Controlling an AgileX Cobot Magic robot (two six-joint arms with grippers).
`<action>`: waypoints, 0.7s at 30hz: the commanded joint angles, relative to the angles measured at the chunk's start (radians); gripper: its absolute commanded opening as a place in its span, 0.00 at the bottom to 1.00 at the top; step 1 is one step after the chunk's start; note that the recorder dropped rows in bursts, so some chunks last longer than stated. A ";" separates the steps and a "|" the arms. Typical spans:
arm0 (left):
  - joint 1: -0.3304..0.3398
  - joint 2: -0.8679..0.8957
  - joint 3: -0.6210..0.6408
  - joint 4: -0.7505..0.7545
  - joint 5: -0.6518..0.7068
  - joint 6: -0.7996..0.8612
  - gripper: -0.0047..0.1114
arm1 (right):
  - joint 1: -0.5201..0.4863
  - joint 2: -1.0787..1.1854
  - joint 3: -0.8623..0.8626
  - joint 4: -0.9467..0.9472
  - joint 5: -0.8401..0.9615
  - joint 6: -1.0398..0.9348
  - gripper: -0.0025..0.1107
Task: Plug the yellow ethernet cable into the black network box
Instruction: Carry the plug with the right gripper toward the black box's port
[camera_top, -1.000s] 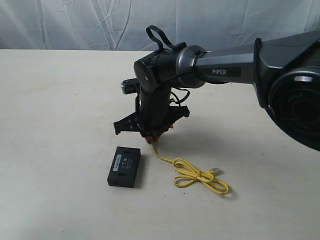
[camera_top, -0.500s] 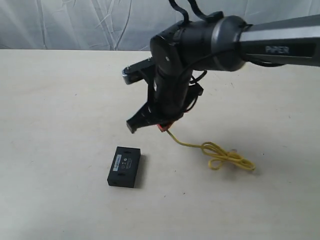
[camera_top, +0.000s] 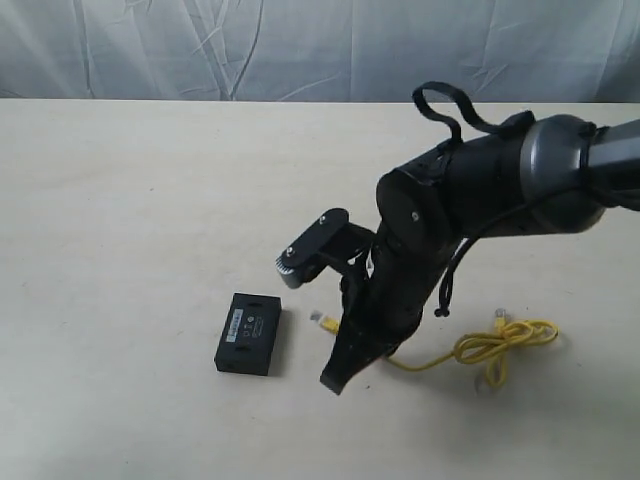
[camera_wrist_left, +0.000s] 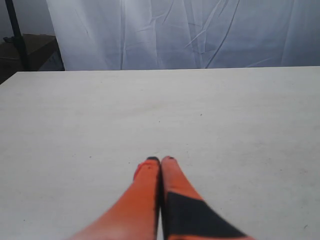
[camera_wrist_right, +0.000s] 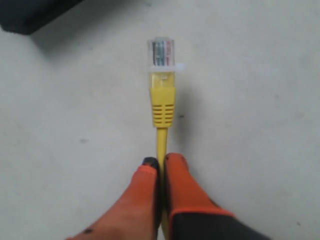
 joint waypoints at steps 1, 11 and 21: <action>0.003 -0.007 0.005 0.003 -0.005 -0.009 0.04 | 0.044 -0.005 0.031 0.029 -0.066 -0.047 0.02; 0.003 -0.007 0.005 0.003 -0.005 -0.009 0.04 | 0.090 0.033 0.033 0.056 -0.069 -0.081 0.02; 0.003 -0.007 0.005 0.003 -0.005 -0.009 0.04 | 0.125 0.034 0.033 0.096 -0.122 -0.103 0.02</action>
